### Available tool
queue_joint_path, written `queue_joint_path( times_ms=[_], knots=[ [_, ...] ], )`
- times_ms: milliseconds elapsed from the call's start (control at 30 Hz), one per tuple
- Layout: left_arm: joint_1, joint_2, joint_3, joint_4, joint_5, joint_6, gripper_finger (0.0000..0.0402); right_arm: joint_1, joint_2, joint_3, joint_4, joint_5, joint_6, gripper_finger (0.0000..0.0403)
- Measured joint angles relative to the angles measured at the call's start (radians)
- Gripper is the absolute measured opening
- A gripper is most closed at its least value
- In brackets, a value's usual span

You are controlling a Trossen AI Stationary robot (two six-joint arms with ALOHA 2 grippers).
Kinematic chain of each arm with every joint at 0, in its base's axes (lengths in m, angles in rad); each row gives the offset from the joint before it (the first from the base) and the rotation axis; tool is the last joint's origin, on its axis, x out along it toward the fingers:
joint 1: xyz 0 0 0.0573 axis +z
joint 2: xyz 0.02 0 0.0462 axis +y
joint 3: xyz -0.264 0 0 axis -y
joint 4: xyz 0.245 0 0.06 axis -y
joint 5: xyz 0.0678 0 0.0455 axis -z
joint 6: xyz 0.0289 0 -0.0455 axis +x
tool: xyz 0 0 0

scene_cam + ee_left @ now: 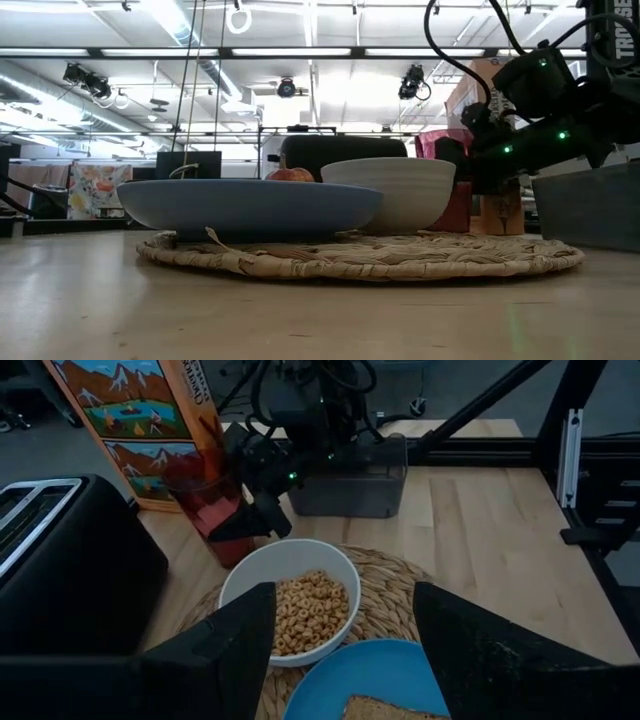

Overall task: Arrange a breakfast setting
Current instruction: Put the red cup to the top right of the brown table mat

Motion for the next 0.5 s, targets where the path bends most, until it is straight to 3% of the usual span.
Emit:
queue_joint_path(
  times_ms=[500],
  knots=[
    [-0.004, 0.0, 0.0, -0.007, 0.0, -0.006, 0.0242, 0.0, 0.0, 0.0, -0.025, -0.048, 0.029, 0.0399]
  ],
)
